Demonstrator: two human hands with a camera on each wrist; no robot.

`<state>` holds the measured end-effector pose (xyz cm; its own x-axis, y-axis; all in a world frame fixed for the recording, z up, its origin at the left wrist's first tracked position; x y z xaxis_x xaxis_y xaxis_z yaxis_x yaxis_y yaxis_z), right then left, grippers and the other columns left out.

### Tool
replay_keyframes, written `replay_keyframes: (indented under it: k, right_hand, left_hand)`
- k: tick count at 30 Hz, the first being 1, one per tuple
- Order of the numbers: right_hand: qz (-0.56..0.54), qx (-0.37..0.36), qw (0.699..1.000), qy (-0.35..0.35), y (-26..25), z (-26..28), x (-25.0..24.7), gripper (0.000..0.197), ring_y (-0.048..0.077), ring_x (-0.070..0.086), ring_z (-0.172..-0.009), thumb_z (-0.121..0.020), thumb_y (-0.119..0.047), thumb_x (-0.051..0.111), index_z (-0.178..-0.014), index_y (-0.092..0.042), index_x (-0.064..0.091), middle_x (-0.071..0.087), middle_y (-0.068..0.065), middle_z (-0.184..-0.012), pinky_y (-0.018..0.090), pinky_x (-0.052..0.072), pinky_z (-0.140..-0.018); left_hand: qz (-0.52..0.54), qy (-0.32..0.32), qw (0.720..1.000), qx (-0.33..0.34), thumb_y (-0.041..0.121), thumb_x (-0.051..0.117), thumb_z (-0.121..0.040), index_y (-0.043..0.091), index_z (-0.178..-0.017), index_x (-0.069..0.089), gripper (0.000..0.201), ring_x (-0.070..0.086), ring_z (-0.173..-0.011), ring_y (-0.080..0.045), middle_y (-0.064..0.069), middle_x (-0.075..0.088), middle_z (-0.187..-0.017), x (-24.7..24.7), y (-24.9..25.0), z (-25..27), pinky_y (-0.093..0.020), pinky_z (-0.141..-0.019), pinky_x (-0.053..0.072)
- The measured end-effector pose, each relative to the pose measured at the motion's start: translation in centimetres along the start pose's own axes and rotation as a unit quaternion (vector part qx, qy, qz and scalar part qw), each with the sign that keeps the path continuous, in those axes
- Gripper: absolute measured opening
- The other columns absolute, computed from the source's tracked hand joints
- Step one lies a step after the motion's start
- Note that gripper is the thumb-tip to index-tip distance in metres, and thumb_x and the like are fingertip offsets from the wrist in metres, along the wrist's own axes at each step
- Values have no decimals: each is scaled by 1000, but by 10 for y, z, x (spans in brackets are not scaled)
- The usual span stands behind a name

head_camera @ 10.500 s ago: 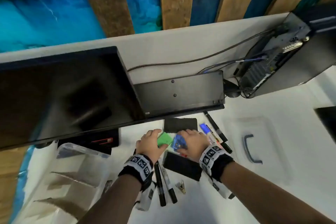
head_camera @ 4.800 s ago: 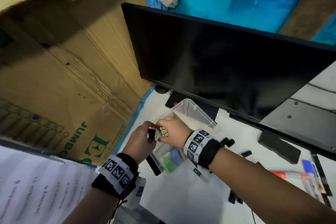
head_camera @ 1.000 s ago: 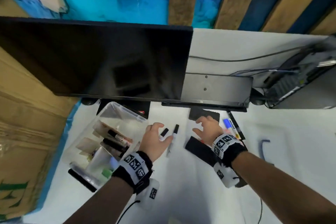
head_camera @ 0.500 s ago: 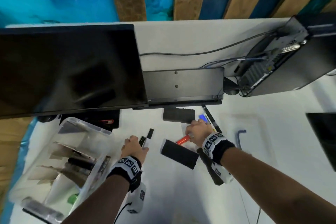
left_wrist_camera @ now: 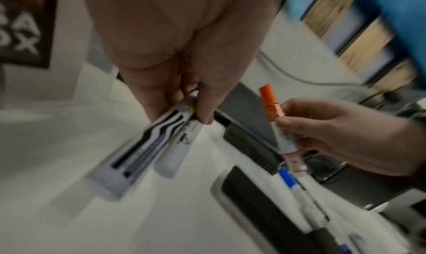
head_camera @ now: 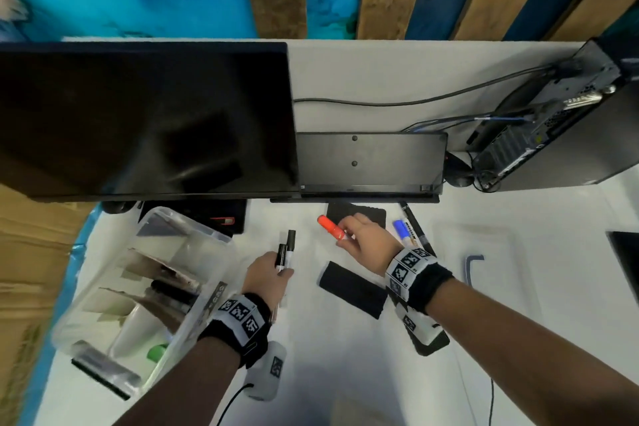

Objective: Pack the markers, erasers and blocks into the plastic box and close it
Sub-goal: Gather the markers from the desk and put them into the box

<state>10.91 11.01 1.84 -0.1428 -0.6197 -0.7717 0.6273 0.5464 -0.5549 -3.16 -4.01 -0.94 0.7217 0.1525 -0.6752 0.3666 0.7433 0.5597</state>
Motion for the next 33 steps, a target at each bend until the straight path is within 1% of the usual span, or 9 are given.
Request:
replay_keyframes:
  k: [6,9,14,17,20,24,26,29,33]
  right_hand:
    - [-33,-131,991,3,-116,-18,14,32,23,58,-89,-90,-29,56,-120,-17,54,58,7,-104,39,49,-84]
    - [-58,-179,982,-13,-179,-23,28,39,18,55,-89,-91,-26,56,-128,-18,49,60,7,-112,28,44,-84]
    - [-88,-232,968,-45,-252,-31,60,41,14,53,-86,-89,-25,59,-128,-16,51,60,10,-112,30,45,-88]
    - [-68,-228,970,-58,-275,-37,78,38,20,58,-81,-90,-28,57,-127,-21,51,60,6,-101,39,52,-81]
    - [-43,-222,971,-72,-285,-43,92,35,17,55,-76,-91,-27,55,-125,-22,52,55,-1,-93,34,51,-74]
    - [-2,-203,976,-79,-286,-50,106,34,14,50,-77,-93,-29,51,-126,-22,53,51,-1,-95,30,45,-71]
    - [3,-182,980,-85,-282,-52,111,35,21,58,-85,-92,-29,51,-126,-20,54,54,5,-108,38,51,-80]
    - [10,-168,983,-77,-275,-52,109,37,20,57,-86,-92,-31,51,-127,-20,52,54,6,-115,33,49,-81]
    - [-15,-160,985,-62,-255,-46,92,30,14,54,-85,-91,-34,52,-119,-23,56,54,-2,-101,32,48,-84]
  left_hand:
    - [110,108,984,87,22,63,-84,11,-92,58,15,58,-79,-18,-6,62,-87,-77,9,63,-29,-71,44]
    - [195,147,969,46,23,65,-84,16,-80,57,11,55,-58,-5,1,60,-68,-118,-23,85,-19,-58,42]
    - [319,197,924,-73,29,72,-79,-6,-83,65,36,57,-63,-22,-13,64,-69,-168,-106,85,-38,-64,47]
    - [349,196,911,-98,22,73,-79,-4,-79,65,27,55,-59,-20,-11,61,-68,-181,-129,77,-31,-58,49]
    - [348,162,915,-122,22,77,-75,2,-76,65,23,49,-50,-16,-8,59,-64,-185,-145,65,-25,-46,42]
    - [326,100,930,-139,23,80,-71,10,-59,60,27,44,-47,-18,-5,54,-53,-185,-151,55,-28,-49,38]
    - [295,91,941,-140,34,82,-67,11,-68,63,30,51,-52,-20,-6,59,-58,-189,-147,53,-32,-55,44]
    - [205,143,958,-143,46,79,-66,16,-114,56,61,64,-72,-22,-7,62,-90,-204,-142,57,-36,-66,56]
    - [179,182,964,-70,36,72,-78,10,-111,57,45,61,-76,-13,0,62,-90,-211,-107,69,-28,-59,49]
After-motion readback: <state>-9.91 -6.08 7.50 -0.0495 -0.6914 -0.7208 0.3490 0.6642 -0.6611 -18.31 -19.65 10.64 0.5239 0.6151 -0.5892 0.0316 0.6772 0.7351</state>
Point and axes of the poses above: each hand's wrist, its own z-axis away from the middle knuckle, its own x-axis out of the palm, y = z × x, the point moved 6 cm from there along -z, towards the middle knuckle
